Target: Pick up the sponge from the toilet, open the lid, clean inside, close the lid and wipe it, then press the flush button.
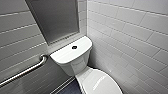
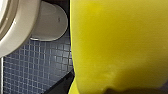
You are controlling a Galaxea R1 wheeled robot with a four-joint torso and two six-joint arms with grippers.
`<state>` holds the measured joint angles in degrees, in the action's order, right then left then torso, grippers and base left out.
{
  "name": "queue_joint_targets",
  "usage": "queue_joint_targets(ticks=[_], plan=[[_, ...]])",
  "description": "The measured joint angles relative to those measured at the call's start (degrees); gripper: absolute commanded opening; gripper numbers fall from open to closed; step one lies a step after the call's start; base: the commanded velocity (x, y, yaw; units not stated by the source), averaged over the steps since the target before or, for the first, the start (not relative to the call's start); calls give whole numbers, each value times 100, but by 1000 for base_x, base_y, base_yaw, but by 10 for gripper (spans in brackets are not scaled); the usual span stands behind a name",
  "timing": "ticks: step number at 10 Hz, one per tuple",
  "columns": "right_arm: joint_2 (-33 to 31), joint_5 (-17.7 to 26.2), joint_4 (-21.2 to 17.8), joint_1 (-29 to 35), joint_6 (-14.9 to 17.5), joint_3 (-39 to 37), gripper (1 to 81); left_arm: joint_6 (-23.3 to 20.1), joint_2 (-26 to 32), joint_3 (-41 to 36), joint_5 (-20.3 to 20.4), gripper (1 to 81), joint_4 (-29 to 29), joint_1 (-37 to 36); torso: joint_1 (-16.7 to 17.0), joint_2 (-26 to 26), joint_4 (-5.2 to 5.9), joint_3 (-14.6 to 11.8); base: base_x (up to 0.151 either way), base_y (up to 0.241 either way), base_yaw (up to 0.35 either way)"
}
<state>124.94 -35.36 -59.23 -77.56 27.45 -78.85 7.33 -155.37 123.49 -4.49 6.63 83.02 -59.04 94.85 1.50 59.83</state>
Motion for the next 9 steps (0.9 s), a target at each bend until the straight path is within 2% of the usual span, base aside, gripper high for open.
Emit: queue_joint_targets(ticks=[4, 6, 7, 9], plan=[[618, 122, 708, -717, -37, -323, 10, -2, 27, -1, 5, 811, 0, -66, 22, -33, 0, -2, 0, 0, 0], [935, 141, 942, -1092, -50, -588, 10, -2, 32, -6, -2, 811, 0, -61, 210, -326, 0, -11, 0, 0, 0], [1114, 152, 1037, -1164, -52, -747, 10, -2, 32, -6, -5, 811, 1, -52, 312, -498, 0, -70, 0, 0, 0], [1354, 152, 1147, -1271, -50, -1018, 10, 0, 32, -6, 5, 811, 0, -63, 542, -859, 0, -380, 0, 0, 0]])
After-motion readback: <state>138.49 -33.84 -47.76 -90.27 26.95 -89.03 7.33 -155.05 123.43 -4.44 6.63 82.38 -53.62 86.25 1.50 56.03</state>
